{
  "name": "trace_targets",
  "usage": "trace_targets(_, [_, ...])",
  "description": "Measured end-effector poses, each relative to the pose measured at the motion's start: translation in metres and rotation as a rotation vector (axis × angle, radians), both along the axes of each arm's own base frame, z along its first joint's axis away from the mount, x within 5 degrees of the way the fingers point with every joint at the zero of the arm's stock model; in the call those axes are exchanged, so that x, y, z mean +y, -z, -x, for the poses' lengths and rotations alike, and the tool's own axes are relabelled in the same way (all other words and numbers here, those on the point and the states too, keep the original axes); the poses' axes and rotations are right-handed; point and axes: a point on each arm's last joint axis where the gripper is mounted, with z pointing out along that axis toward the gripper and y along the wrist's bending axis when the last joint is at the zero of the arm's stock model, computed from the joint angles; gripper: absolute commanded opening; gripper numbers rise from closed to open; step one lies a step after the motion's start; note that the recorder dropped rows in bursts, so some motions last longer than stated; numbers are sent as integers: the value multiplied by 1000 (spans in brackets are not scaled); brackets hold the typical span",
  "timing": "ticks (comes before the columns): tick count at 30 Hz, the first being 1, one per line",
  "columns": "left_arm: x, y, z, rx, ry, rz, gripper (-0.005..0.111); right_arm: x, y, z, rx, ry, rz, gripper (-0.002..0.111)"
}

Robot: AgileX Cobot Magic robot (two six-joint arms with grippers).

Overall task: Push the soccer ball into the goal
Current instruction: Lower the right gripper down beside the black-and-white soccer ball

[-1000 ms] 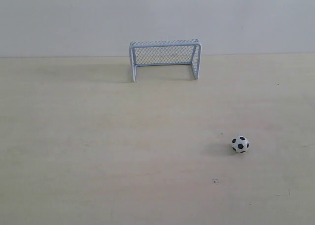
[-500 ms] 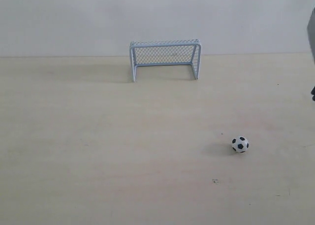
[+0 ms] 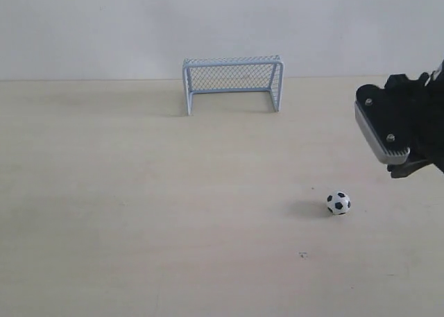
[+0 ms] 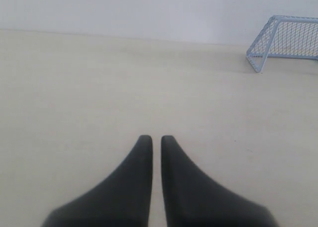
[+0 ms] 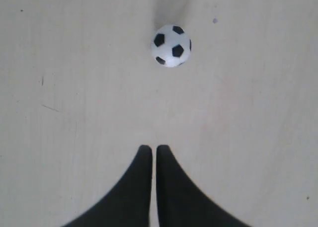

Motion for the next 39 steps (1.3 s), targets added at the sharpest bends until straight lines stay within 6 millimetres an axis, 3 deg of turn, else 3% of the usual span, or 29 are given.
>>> trace_targets(8, [0, 0, 0, 0, 0, 0, 6, 23, 33, -5, 95, -109, 76, 0])
trace_targets(18, [0, 0, 0, 0, 0, 0, 6, 20, 73, 1, 70, -210, 100, 0])
trace_targets(39, [0, 0, 0, 0, 0, 0, 6, 24, 89, -2, 74, -214, 84, 0])
